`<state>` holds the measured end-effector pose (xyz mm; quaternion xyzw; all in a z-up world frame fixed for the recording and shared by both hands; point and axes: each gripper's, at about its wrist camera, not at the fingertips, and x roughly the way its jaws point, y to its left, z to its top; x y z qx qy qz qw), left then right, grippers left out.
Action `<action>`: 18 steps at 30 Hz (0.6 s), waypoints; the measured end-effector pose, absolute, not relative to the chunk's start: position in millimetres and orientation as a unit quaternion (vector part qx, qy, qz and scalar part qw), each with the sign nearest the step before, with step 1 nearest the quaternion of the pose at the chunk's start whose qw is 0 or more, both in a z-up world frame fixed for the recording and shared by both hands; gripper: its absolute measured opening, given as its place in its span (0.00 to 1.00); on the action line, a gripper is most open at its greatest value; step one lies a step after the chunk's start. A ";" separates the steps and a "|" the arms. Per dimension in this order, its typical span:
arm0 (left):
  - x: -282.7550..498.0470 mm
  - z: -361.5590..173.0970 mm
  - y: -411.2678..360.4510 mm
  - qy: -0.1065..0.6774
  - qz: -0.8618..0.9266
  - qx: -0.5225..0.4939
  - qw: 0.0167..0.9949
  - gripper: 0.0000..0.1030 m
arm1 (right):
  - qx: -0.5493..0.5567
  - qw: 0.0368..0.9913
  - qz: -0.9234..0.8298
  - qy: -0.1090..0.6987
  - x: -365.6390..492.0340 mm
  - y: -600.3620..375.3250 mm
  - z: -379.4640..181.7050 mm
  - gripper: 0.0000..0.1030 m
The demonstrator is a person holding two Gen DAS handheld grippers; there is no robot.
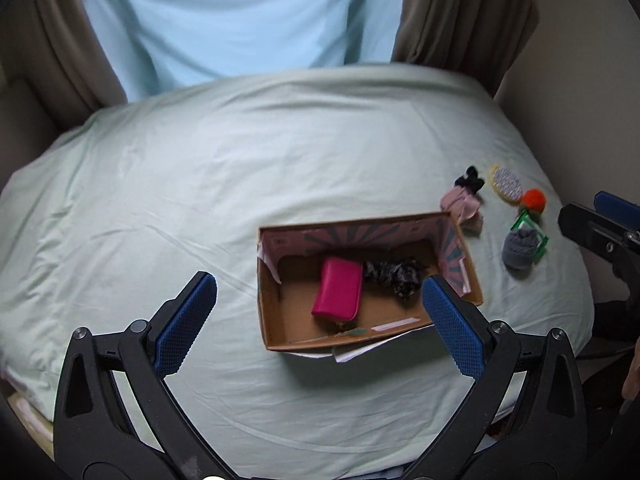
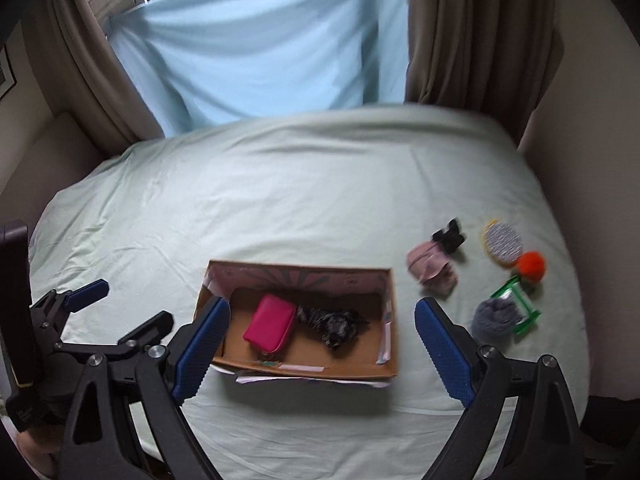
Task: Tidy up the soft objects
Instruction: 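Move both tools back toward the remaining items beside the box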
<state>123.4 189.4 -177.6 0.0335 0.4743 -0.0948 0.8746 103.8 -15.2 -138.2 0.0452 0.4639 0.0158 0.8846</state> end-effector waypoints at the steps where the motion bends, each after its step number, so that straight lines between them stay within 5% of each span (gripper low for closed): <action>1: 117.9 -168.5 188.7 0.462 -0.096 0.029 0.881 0.99 | 0.041 0.891 0.010 0.452 97.5 -20.3 -130.6 0.90; 18: 30.4 -68.0 99.0 0.315 -0.083 0.002 0.946 0.99 | 0.033 0.940 -0.058 0.334 3.9 -153.1 -67.4 0.90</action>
